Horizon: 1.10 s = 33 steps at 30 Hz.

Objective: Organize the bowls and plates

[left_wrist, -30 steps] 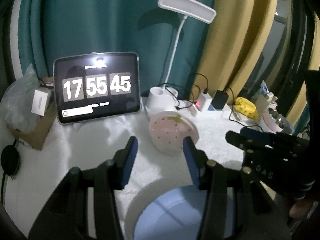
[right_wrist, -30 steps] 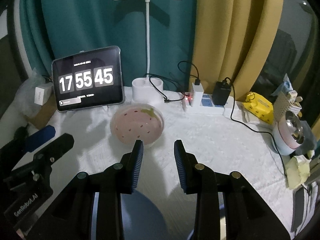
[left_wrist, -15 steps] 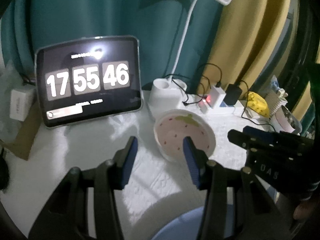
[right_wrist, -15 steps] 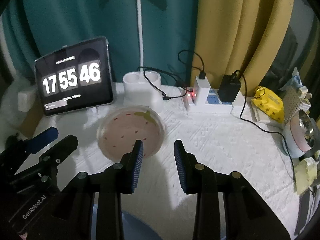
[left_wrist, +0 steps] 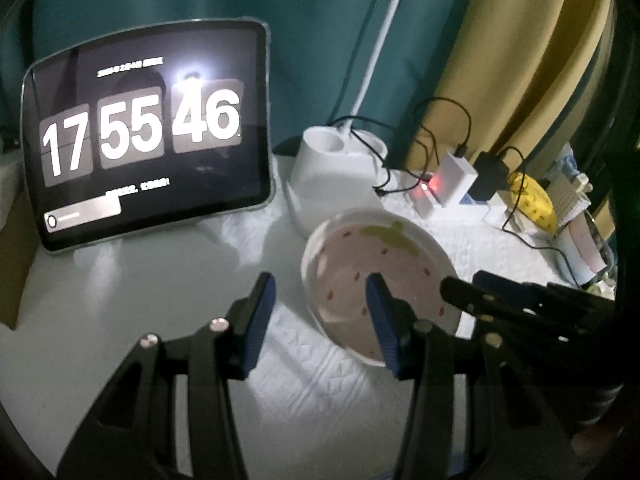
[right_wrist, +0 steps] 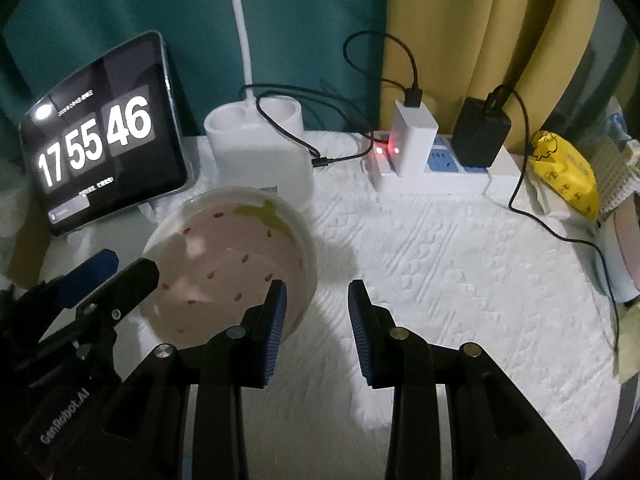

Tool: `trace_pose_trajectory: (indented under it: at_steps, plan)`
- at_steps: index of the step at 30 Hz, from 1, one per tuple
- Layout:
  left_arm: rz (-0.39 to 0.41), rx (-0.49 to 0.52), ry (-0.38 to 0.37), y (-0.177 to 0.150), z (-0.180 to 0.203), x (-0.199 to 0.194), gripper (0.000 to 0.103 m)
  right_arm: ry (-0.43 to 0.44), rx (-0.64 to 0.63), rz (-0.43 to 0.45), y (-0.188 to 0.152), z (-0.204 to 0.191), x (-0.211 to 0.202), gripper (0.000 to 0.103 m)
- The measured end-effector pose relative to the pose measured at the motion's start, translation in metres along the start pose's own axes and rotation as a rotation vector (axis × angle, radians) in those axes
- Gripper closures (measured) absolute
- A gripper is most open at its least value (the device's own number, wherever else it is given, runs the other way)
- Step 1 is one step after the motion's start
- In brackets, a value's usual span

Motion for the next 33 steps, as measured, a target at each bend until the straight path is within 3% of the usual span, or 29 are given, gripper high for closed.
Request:
trace_pose_trajectory:
  at_steps: [5,18,21,23,27,33]
  plan:
    - [-0.036,0.018,0.036,-0.010,-0.002,0.015,0.054,0.026,0.055,-0.032,-0.004,0.003,0.013,0.069]
    - [-0.101,0.005,0.047,-0.023,-0.006,0.035,0.055,0.064,0.119,-0.096,-0.015,-0.001,0.036,0.070]
    - [-0.113,0.005,0.042,-0.024,-0.006,0.038,0.056,0.074,0.121,-0.097,-0.016,-0.007,0.039,0.079]
    - [-0.130,0.005,0.022,-0.026,-0.004,0.041,0.060,0.081,0.109,-0.096,-0.016,-0.011,0.040,0.086]
    - [-0.143,0.011,-0.008,-0.028,0.001,0.044,0.077,0.070,0.083,-0.084,-0.016,-0.016,0.041,0.086]
    - [-0.141,0.003,-0.009,-0.027,0.002,0.044,0.083,0.073,0.080,-0.069,-0.019,-0.018,0.037,0.086]
Point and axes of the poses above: each gripper's, at about its wrist camera, not at the fingertips, and x roughly the way its jaws point, z to its right, y to its top, the point moved 7 cm from there along x, roughly the way its jaws point, and after that the axes turned 11 degrees about z, right-handed, at the moved point
